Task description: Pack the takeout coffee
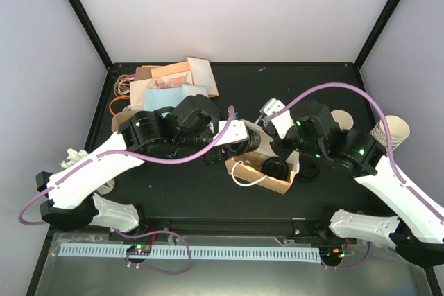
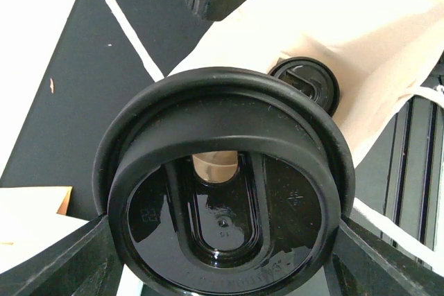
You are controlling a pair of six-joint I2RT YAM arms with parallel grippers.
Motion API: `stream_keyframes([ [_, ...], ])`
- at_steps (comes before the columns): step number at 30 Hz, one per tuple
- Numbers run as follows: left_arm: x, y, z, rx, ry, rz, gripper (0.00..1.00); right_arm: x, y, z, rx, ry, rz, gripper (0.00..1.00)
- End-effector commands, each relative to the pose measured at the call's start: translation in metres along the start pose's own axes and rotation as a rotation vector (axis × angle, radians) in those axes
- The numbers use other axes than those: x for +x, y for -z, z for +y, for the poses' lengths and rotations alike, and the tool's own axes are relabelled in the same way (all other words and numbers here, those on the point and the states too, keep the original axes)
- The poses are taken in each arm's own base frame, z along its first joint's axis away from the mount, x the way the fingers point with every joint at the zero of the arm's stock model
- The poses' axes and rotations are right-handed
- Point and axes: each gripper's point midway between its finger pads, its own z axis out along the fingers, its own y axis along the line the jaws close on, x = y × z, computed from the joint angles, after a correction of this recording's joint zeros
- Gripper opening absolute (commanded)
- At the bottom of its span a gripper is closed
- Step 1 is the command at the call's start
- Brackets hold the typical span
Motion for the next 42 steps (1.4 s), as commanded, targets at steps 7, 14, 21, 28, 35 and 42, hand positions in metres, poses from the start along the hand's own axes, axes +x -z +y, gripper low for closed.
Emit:
stream_keyframes([
  [7, 0.021, 0.009, -0.011, 0.014, -0.043, 0.056, 0.66, -0.026, 0.051, 0.051, -0.322, 0.141, -0.231, 0.01],
  [14, 0.030, 0.000, -0.038, 0.086, -0.153, 0.068, 0.63, -0.014, 0.043, 0.053, -0.330, 0.157, -0.163, 0.01],
  [21, 0.029, -0.002, -0.024, -0.012, -0.146, 0.055, 0.63, -0.012, 0.043, 0.049, -0.307, 0.120, -0.170, 0.01],
  [28, 0.020, 0.007, -0.015, -0.052, -0.131, 0.032, 0.64, 0.001, 0.040, 0.024, -0.168, -0.060, -0.080, 0.17],
  [35, 0.009, 0.006, -0.013, -0.052, -0.128, 0.010, 0.64, 0.031, 0.047, -0.001, -0.018, -0.286, 0.029, 0.55],
  [42, -0.011, 0.002, -0.002, -0.100, -0.131, -0.018, 0.64, 0.057, 0.042, -0.004, 0.064, -0.485, 0.272, 0.63],
])
